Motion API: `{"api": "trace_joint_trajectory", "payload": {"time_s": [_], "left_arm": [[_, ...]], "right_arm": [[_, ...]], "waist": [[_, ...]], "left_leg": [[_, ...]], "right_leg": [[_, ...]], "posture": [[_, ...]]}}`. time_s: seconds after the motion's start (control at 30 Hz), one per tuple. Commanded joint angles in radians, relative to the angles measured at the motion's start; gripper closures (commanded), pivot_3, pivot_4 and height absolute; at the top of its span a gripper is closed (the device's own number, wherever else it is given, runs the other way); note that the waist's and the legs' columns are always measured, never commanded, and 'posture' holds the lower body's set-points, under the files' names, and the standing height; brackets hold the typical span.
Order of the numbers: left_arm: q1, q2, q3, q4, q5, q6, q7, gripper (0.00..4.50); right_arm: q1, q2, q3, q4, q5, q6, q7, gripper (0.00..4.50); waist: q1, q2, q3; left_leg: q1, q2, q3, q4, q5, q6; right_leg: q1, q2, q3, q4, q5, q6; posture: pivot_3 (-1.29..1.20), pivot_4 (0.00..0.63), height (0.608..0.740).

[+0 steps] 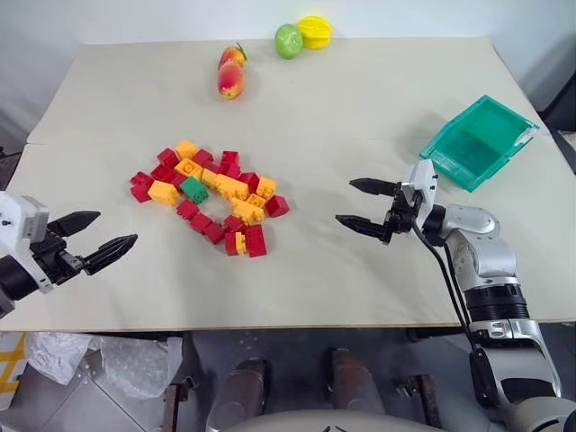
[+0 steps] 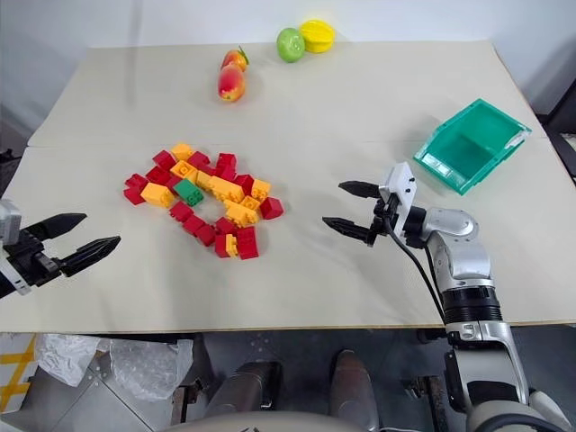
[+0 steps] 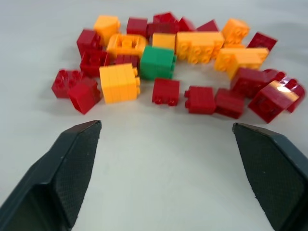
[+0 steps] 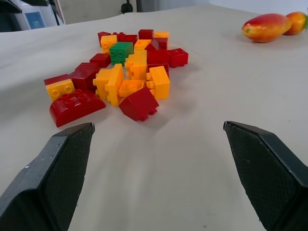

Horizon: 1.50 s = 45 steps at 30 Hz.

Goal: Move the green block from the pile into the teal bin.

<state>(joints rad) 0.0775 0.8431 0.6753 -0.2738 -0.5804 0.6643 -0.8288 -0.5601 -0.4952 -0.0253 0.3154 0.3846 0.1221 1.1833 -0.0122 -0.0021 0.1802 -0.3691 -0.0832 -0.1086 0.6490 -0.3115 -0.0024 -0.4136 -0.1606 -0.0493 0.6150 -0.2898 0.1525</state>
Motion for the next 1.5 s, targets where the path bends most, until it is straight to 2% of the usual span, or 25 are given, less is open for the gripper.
{"api": "trace_joint_trajectory", "payload": {"time_s": [0.03, 0.3, 0.5, 0.67, 0.8, 0.83, 0.9, 1.1, 1.27, 1.4, 1.5], "left_arm": [[-0.057, 0.001, -0.057, -0.005, 0.03, -0.058, 0.031, 0.01], [-0.386, 0.018, -0.398, 0.241, 0.219, -0.111, 0.077, 0.01], [-0.679, -0.042, -0.659, 0.5, 0.364, -0.072, 0.064, 0.01], [-0.843, -0.109, -0.756, 0.707, 0.427, -0.08, 0.029, 0.01], [-0.926, -0.12, -0.849, 0.823, 0.501, -0.063, -0.032, 0.01], [-0.958, -0.124, -0.875, 0.863, 0.524, -0.05, -0.045, 0.3], [-1.003, -0.13, -0.908, 0.922, 0.558, -0.032, -0.064, 0.52], [-1.085, -0.15, -0.917, 1.021, 0.597, -0.011, -0.076, 2.26], [-1.114, -0.15, -0.89, 1.014, 0.588, -0.01, -0.104, 2.33], [-1.128, -0.17, -0.771, 0.882, 0.477, -0.064, -0.139, 2.33], [-1.094, -0.193, -0.732, 0.763, 0.417, -0.1, -0.181, 2.33]], "right_arm": [[-0.012, 0.004, -0.007, -0.032, 0.018, 0.0, 0.007, 0.0], [-0.021, 0.015, -0.002, -0.031, 0.013, 0.003, 0.005, 0.0], [-0.028, 0.005, 0.001, -0.027, 0.012, 0.007, 0.01, 0.0], [-0.022, -0.002, 0.001, -0.042, 0.011, 0.014, 0.006, 0.0], [-0.019, -0.009, -0.002, -0.043, 0.009, 0.009, 0.003, 0.0], [-0.015, -0.009, -0.005, -0.046, 0.009, 0.008, -0.002, 0.0], [-0.006, -0.008, -0.009, -0.054, 0.01, 0.005, -0.012, 0.0], [0.024, -0.008, -0.012, -0.081, 0.014, -0.001, -0.032, 0.0], [0.029, -0.017, -0.021, -0.086, 0.016, -0.005, -0.043, 0.0], [0.043, -0.059, -0.057, -0.093, 0.019, -0.004, -0.055, 0.0], [0.063, -0.087, -0.076, -0.108, 0.02, 0.0, -0.058, 0.0]], "waist": [[0.006, 0.0, 0.0], [0.01, 0.0, 0.0], [0.007, 0.0, 0.0], [0.002, 0.0, 0.0], [-0.003, 0.0, 0.0], [-0.003, 0.0, 0.0], [-0.001, -0.001, 0.0], [-0.004, -0.001, 0.0], [-0.006, -0.001, 0.0], [-0.004, -0.002, 0.001], [0.008, -0.003, 0.002]], "left_leg": [[0.0, 0.0, 0.0, 0.0, 0.0, 0.0], [0.0, 0.002, 0.001, 0.001, 0.0, -0.001], [-0.001, 0.007, 0.004, 0.001, -0.002, -0.004], [-0.001, 0.006, 0.006, 0.002, -0.002, -0.004], [-0.001, 0.006, 0.006, 0.002, -0.002, -0.004], [-0.001, 0.006, 0.006, 0.003, -0.002, -0.004], [-0.001, 0.006, 0.006, 0.003, -0.002, -0.004], [-0.001, 0.006, 0.007, 0.005, -0.002, -0.004], [-0.001, 0.006, 0.007, 0.006, -0.002, -0.004], [-0.002, 0.006, 0.007, 0.006, -0.002, -0.004], [-0.007, 0.008, 0.005, 0.01, -0.003, -0.004]], "right_leg": [[0.0, 0.0, 0.0, 0.0, 0.0, 0.0], [0.0, 0.004, 0.0, 0.001, 0.001, -0.001], [-0.001, 0.011, 0.001, 0.003, 0.002, -0.003], [-0.002, 0.012, 0.002, 0.003, 0.002, -0.003], [-0.002, 0.012, 0.002, 0.004, 0.002, -0.003], [-0.003, 0.012, 0.002, 0.004, 0.002, -0.003], [-0.003, 0.012, 0.003, 0.005, 0.002, -0.003], [-0.002, 0.013, 0.003, 0.006, 0.002, -0.003], [-0.002, 0.012, 0.003, 0.007, 0.002, -0.003], [-0.003, 0.012, 0.003, 0.007, 0.002, -0.003], [-0.006, 0.012, 0.003, 0.007, 0.002, -0.003]], "posture": [[0.0, 0.15, 0.74], [0.0, 0.15, 0.74], [0.0, 0.15, 0.74], [0.0, 0.15, 0.74], [0.0, 0.15, 0.74], [0.0, 0.15, 0.74], [0.0, 0.15, 0.74], [0.0, 0.15, 0.74], [0.0, 0.15, 0.74], [0.0, 0.15, 0.74], [0.0, 0.15, 0.74]]}}
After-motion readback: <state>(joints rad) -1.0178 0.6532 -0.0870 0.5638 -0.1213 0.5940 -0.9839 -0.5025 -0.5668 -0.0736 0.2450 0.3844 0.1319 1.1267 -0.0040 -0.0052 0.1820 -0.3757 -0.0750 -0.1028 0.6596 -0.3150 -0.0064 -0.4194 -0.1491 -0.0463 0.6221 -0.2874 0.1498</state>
